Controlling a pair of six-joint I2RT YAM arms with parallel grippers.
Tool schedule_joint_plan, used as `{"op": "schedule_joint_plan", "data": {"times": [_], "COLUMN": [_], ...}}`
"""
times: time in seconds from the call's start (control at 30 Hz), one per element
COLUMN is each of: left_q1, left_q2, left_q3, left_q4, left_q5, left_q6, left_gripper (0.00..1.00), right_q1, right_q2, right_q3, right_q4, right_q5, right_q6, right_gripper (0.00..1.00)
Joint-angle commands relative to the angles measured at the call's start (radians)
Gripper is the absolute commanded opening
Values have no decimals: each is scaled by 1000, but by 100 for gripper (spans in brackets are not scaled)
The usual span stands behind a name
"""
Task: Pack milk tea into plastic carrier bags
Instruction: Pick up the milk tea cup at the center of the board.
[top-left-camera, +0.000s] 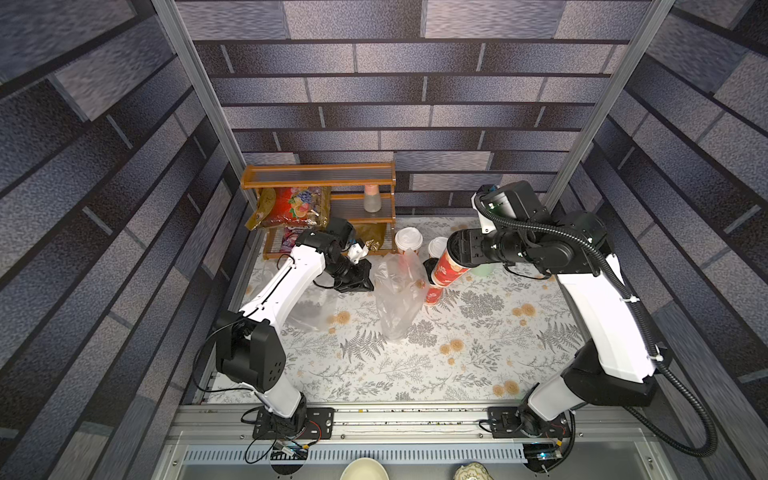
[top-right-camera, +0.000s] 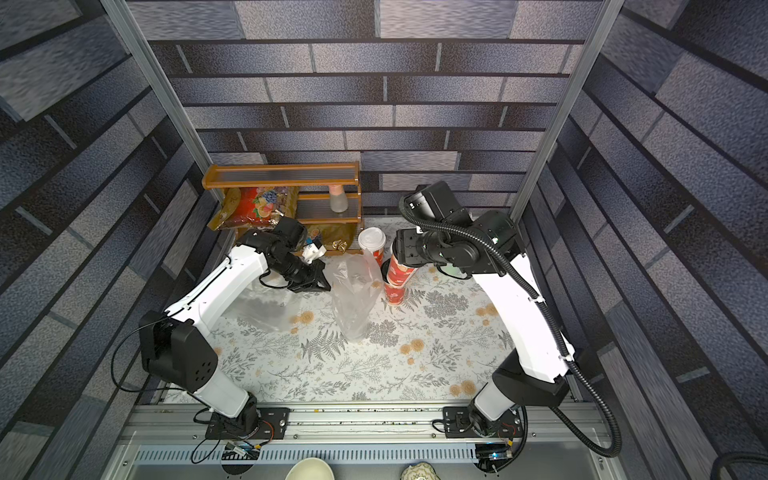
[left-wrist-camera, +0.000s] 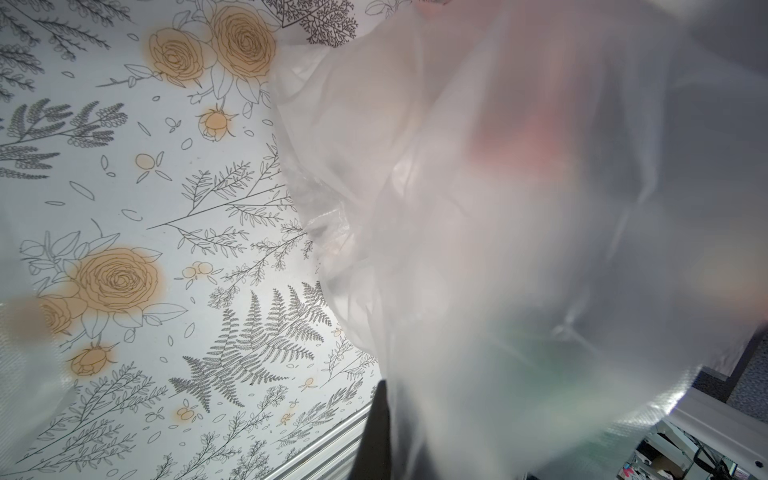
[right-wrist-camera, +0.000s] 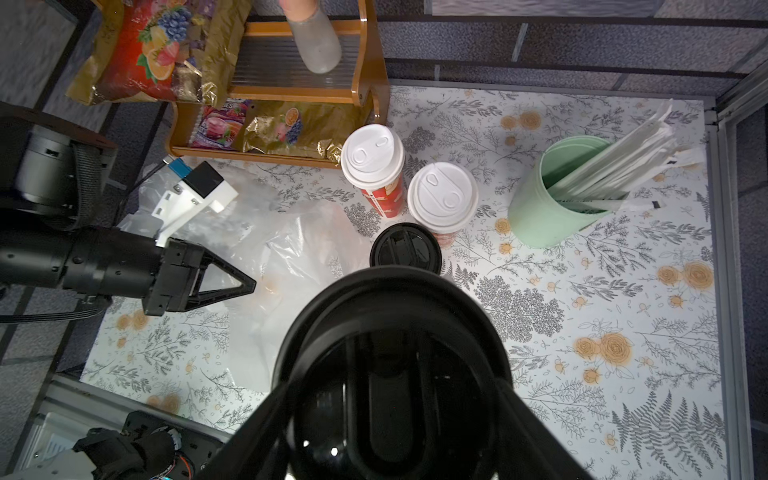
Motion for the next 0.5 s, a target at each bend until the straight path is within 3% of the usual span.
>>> {"op": "schedule_joint_plan", "data": {"times": [0.0, 0.17, 0.47], "left_q1": [-8, -17, -35], "left_q2": [-9, 0, 18], "left_q3": [-11, -3, 23], "left_q4": [11, 9, 0], "left_q5": [21, 19, 16], "left_q6": [-22, -24, -24], "left_gripper": [2, 2, 2], "right_q1": [6, 11, 31], "right_q2": [52, 98, 108], "right_q3": [116, 236, 234], "right_q4": [-111, -109, -1], "right_q5": [-40, -102, -192], "right_q6": [-22, -2, 48], "right_gripper": [63, 62, 61]}}
